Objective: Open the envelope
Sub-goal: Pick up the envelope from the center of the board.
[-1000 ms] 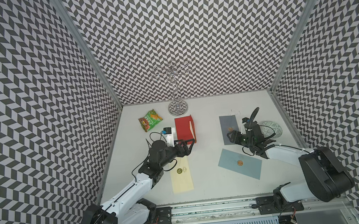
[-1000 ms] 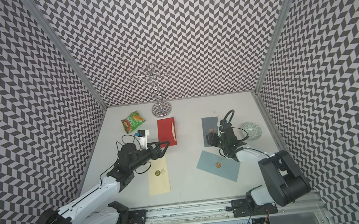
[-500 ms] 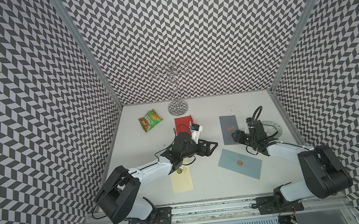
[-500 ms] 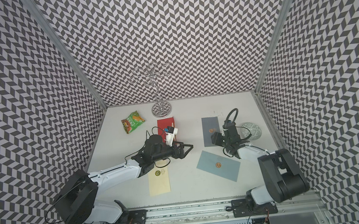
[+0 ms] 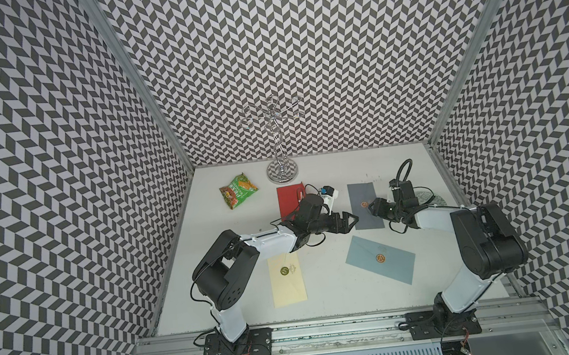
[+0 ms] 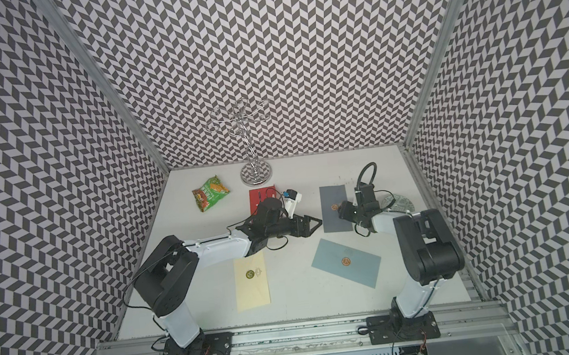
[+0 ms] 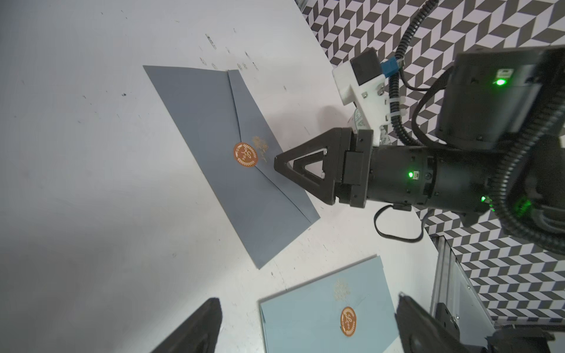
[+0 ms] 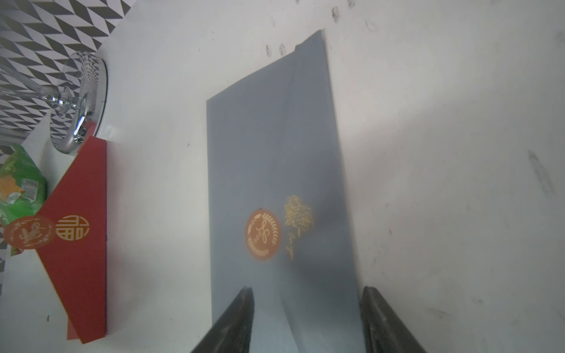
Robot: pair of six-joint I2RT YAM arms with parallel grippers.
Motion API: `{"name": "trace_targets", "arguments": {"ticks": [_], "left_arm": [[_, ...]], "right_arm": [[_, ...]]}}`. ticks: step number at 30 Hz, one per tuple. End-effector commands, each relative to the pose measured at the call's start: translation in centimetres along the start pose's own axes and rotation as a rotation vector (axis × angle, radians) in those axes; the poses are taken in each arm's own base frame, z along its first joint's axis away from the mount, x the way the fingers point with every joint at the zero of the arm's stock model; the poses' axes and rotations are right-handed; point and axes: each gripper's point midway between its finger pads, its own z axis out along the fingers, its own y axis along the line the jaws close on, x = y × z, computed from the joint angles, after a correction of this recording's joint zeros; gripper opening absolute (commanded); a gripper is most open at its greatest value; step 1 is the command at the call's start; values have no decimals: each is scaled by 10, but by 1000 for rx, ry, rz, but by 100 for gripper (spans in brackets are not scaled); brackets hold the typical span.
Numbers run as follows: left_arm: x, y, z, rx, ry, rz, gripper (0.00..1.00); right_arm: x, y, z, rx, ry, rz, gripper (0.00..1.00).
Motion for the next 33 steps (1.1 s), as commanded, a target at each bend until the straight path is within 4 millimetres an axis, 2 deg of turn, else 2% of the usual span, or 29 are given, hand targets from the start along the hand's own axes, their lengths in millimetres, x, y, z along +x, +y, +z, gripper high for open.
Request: {"name": "trace_targets", "arguments": {"ticks": [1,5,10,19,22,27,33], "left_arm": [[-2,3,13,-22,31,13,90],[-4,15,26,-43,38,-3,90],[-16,37,46,-91,49,-24,86],[-19,70,78,-168,97,-29,83],[-17,71,87,-154,116,-28,83],[-3,82,91,-177,148,-58,81],[6,69,74,-141,134,-87,80]], "right_arm": [[5,2,4,-23,21,-16,57],[20,8,3,-82,56,-6,56],[35,9,1,-123,83,23,55],[44,14,-3,-176,86,49,55],[49,14,-1,-195,95,71,55],[55,16,3,-225,118,85,55],[64,29,6,-310,166,95,54]]}}
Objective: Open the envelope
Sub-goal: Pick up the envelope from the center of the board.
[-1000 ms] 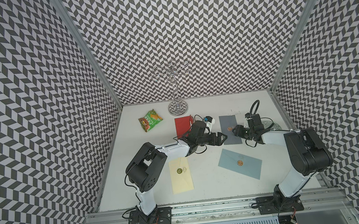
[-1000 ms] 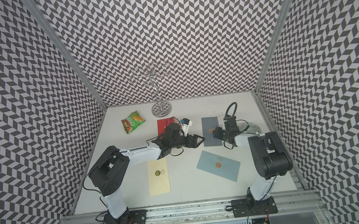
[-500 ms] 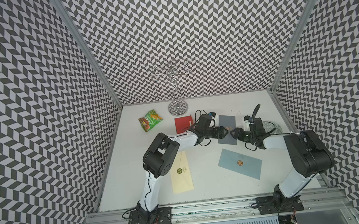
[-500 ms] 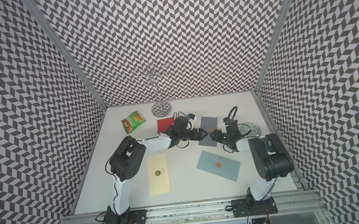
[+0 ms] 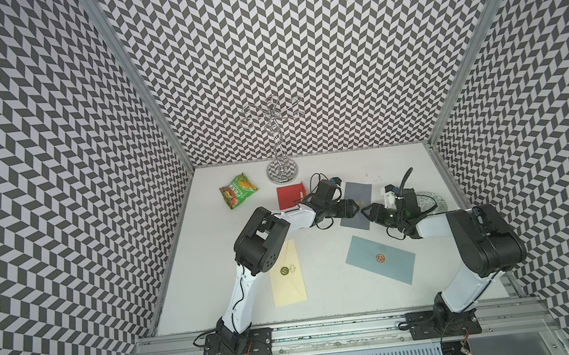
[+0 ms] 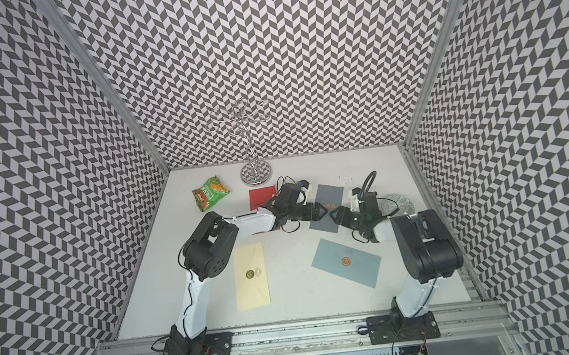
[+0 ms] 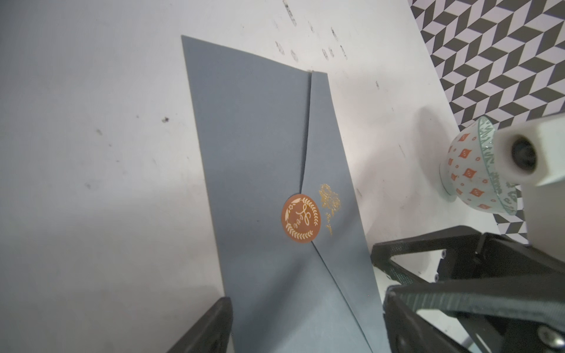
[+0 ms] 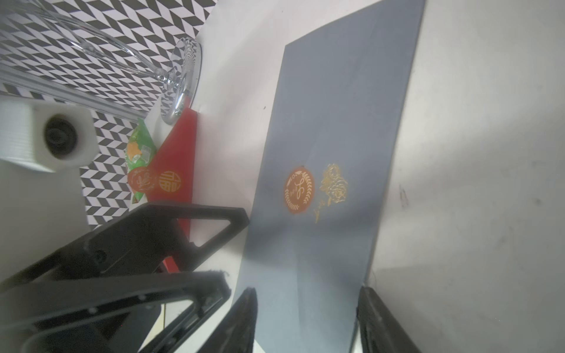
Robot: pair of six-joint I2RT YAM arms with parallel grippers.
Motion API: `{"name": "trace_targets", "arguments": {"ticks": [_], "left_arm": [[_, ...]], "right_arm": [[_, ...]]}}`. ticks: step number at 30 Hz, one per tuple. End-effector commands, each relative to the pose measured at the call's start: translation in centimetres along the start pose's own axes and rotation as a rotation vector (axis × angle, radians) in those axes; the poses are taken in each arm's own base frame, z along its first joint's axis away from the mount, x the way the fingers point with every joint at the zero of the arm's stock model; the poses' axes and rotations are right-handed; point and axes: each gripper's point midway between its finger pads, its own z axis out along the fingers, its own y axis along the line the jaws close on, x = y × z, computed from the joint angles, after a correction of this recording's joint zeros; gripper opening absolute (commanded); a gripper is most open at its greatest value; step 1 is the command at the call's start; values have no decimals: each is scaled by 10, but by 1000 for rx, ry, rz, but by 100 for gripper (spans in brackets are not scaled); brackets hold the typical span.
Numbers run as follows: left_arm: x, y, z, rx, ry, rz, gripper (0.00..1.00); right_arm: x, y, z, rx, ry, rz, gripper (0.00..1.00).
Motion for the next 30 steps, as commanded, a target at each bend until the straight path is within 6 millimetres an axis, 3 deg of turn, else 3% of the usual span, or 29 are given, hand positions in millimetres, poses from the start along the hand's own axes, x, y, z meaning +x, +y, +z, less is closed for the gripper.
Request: {"name": "trace_targets", "arguments": {"ticks": [1,9,13,22,30], "left_arm": [[22,-8,-12,20,36,-37,80],[38,-2,-44,-29,1,-52,80],[33,1,-56,-52,-27,-38,81],[18,-9,-58,-4,-40,9,79],[23,-7,-48,18,-8,2,75]], "right_arm": [[37,-9,7,-18,121,74,54],[46,9,8,-102,159,61,55],[42,14,6,-116,149,46,55],[23,7,0,-27,72,18,55],[27,8,1,-43,90,18,55]]}}
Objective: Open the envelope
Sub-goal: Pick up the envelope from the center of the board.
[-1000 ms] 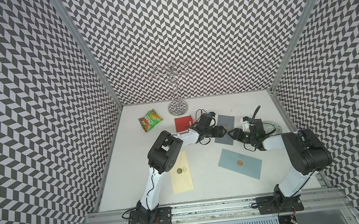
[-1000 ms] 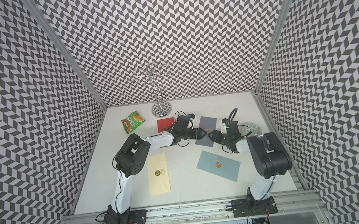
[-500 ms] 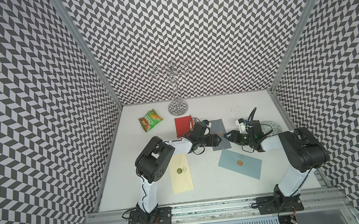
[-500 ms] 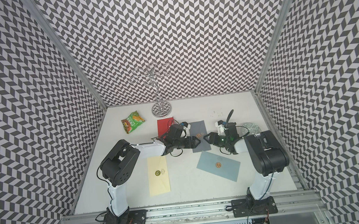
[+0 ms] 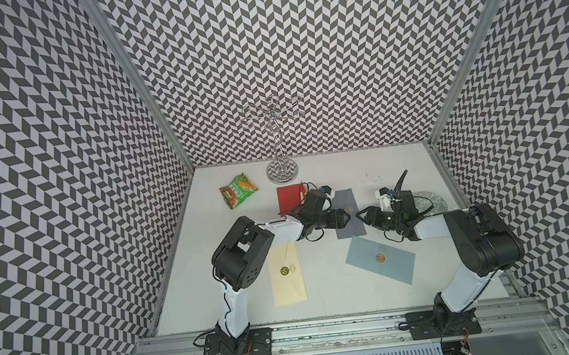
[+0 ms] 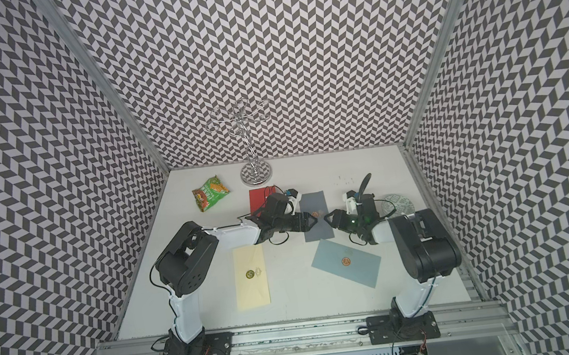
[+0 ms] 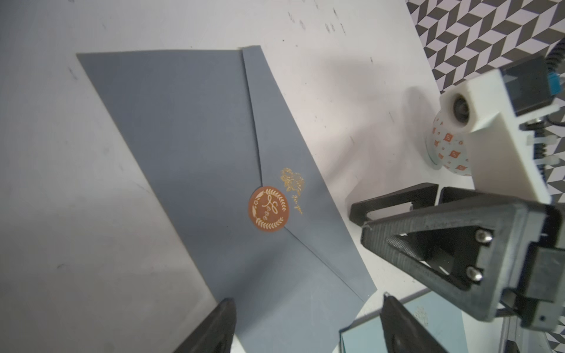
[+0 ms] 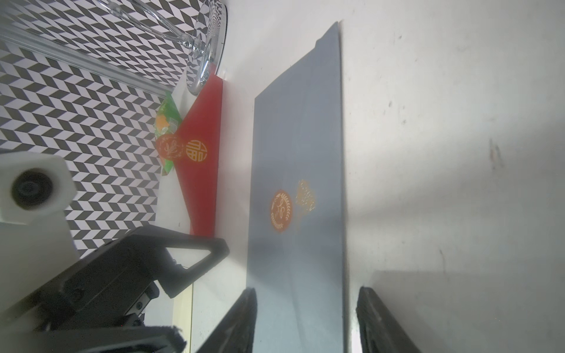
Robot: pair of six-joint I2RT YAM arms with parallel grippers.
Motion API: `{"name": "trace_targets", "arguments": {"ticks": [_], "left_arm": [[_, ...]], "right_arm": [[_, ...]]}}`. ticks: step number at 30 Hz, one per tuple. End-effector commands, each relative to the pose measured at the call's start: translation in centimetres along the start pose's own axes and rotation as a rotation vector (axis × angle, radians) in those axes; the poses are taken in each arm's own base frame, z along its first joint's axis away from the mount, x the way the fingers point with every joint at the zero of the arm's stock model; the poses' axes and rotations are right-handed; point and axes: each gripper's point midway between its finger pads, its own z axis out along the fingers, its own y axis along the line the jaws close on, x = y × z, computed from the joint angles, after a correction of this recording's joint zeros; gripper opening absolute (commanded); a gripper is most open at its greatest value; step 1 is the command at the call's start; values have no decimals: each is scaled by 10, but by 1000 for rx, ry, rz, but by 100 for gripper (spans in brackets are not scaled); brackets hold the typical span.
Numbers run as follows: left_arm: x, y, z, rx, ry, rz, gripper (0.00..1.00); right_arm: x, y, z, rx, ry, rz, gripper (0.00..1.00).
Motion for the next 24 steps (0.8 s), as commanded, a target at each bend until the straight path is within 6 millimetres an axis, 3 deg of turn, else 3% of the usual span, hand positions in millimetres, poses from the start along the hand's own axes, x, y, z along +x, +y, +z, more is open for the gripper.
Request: {"name": "trace_targets", "arguments": {"ticks": [1,17,24], "left_arm": [[-2,-2,6,26,9,13,74],[10,13,16,-7,40,-19,73],[24,22,14,-25,63,-37,72]], "right_arm": [[10,-6,2,20,31,15,55],[17,-10,5,16,51,37,55],[22,-14,7,15,64,50,55]]}}
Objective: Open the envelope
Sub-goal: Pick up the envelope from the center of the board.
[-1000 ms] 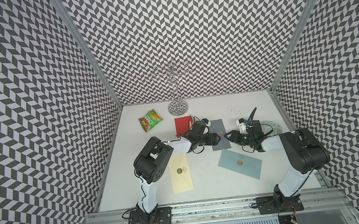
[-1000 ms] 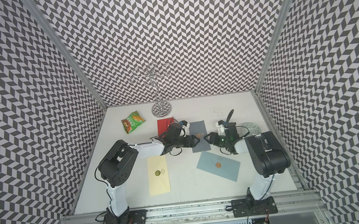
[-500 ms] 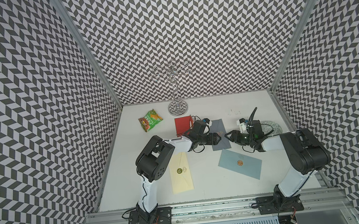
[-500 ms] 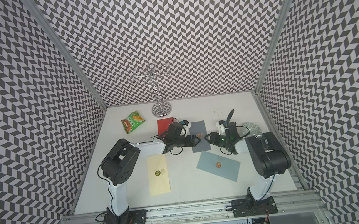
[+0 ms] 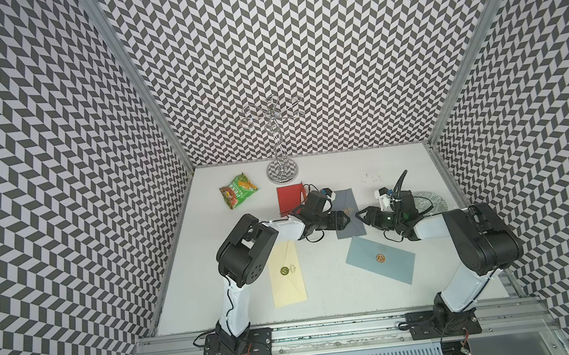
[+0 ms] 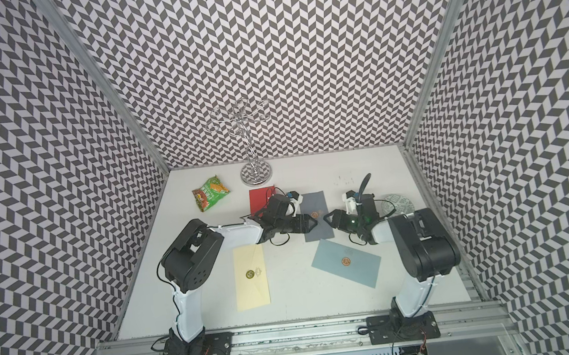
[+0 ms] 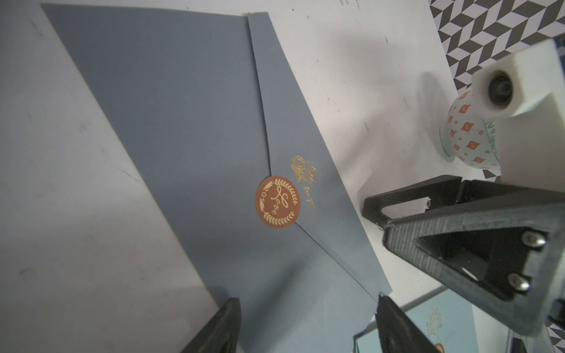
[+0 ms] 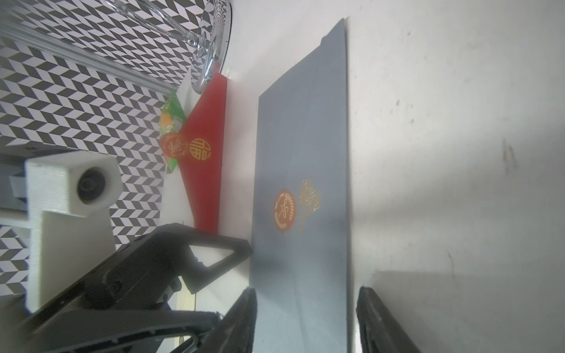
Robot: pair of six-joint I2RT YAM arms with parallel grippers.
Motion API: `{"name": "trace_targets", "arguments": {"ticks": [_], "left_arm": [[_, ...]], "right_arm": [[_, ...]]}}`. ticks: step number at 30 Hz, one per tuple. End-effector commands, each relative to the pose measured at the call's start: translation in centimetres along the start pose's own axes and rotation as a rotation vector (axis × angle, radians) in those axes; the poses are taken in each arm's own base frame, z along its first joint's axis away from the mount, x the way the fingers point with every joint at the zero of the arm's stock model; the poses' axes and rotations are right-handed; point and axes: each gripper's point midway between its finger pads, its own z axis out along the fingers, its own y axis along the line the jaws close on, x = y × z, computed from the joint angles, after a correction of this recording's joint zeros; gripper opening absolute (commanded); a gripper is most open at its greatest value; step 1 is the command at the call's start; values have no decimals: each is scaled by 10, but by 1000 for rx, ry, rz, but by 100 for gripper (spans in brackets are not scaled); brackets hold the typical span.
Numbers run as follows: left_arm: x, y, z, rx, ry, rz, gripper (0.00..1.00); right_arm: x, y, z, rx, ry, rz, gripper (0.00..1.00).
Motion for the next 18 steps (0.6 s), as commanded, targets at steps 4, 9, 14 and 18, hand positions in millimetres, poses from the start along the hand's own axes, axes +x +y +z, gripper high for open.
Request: {"name": "trace_targets", "arguments": {"ticks": [4,9,14,18], "left_arm": [[12,11,4,-14,25,-22,71],[13,12,5,-14,25,-24,71],[15,12,7,-5,32,-31,71],[18,12,9,1,37,-37,70]], "right_arm": [[21,-17,6,33,61,57,55],[22,-15,7,24,67,56,55],[23,-13,7,8,70,61,55],[23,-8,7,-14,74,60,55]]}}
